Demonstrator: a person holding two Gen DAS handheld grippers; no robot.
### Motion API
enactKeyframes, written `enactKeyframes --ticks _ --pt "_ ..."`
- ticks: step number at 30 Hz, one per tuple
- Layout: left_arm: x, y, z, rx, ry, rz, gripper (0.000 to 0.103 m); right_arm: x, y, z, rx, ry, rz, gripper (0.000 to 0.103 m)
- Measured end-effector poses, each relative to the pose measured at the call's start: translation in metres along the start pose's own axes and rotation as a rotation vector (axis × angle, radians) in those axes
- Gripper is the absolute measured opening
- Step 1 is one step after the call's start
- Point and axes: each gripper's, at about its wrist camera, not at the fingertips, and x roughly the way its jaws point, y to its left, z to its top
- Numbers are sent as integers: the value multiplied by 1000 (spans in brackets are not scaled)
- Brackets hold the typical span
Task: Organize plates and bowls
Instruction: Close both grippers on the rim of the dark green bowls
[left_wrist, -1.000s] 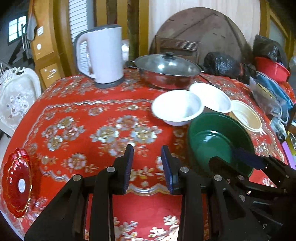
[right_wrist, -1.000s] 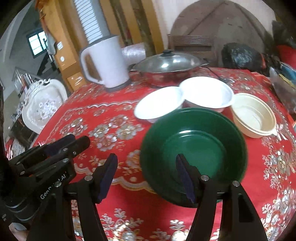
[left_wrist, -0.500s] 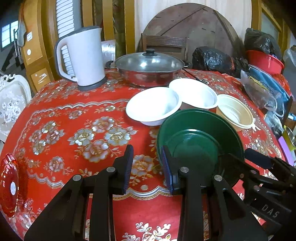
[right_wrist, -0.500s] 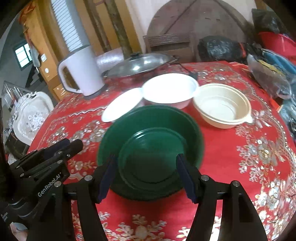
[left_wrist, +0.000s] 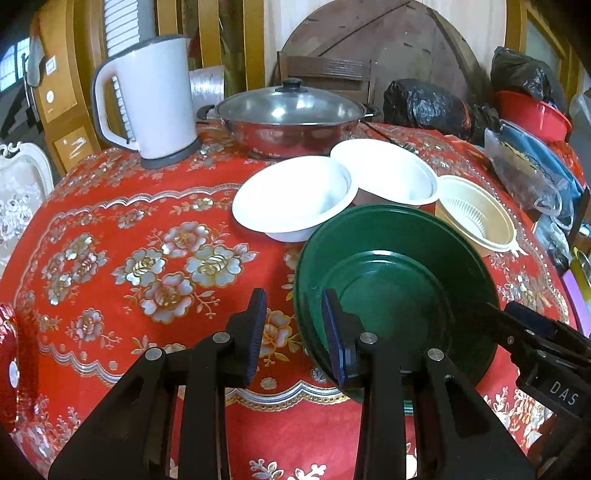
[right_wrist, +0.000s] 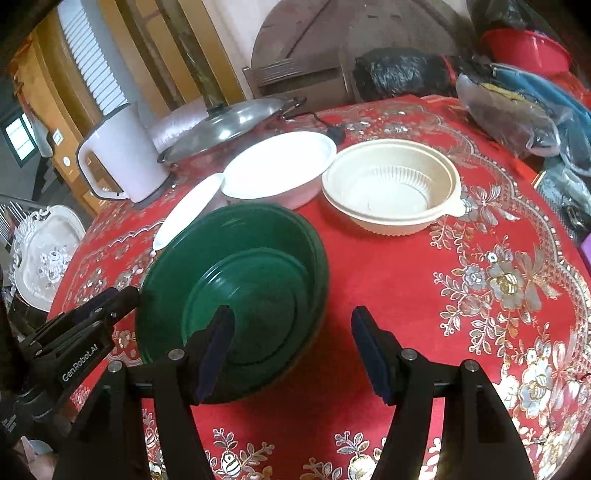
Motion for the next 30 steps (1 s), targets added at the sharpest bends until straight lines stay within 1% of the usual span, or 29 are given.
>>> enactKeyframes --ticks 8,20,23,28,30 --pt "11 -5 3 2 23 -5 31 12 -7 1 18 26 6 66" --pt "31 -12 8 7 84 -23 31 29 -10 8 24 54 22 66" --pt "36 -15 8 16 91 -10 31 34 -11 8 25 69 29 66" --pt "46 -16 7 13 130 -28 31 41 -10 7 10 80 21 66" --pt "55 -15 6 4 169 -41 31 43 -6 7 -7 78 14 66"
